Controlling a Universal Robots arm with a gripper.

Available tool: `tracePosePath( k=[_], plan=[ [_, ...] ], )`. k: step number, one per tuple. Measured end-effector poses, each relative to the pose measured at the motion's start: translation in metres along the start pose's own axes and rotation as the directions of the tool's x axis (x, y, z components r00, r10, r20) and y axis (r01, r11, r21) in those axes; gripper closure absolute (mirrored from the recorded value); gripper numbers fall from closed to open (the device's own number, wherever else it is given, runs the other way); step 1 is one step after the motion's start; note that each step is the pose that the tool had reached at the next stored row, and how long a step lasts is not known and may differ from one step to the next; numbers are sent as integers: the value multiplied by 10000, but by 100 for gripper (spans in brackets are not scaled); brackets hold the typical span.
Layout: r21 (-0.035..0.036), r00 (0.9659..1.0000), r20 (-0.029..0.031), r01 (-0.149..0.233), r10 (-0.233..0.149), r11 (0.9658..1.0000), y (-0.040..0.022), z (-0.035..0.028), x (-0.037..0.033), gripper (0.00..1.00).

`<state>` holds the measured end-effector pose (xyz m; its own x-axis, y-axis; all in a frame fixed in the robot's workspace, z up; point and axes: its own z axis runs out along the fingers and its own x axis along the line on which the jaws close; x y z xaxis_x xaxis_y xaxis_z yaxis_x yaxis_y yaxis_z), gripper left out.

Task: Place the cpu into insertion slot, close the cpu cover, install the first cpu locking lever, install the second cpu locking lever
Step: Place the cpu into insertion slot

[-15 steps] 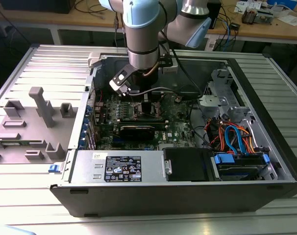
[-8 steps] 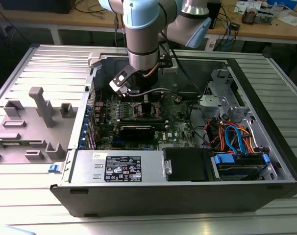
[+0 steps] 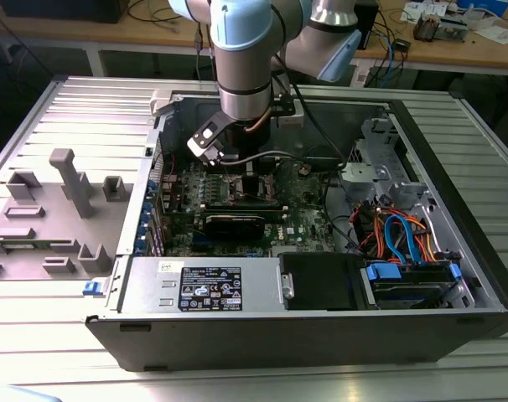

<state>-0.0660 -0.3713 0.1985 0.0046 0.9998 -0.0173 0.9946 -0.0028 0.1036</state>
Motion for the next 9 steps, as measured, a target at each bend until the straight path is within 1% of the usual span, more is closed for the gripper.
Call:
tracePosePath(
  k=[9],
  plan=[
    [0, 10000, 0, 0, 0, 10000, -1, 11, 0, 46]
  ],
)
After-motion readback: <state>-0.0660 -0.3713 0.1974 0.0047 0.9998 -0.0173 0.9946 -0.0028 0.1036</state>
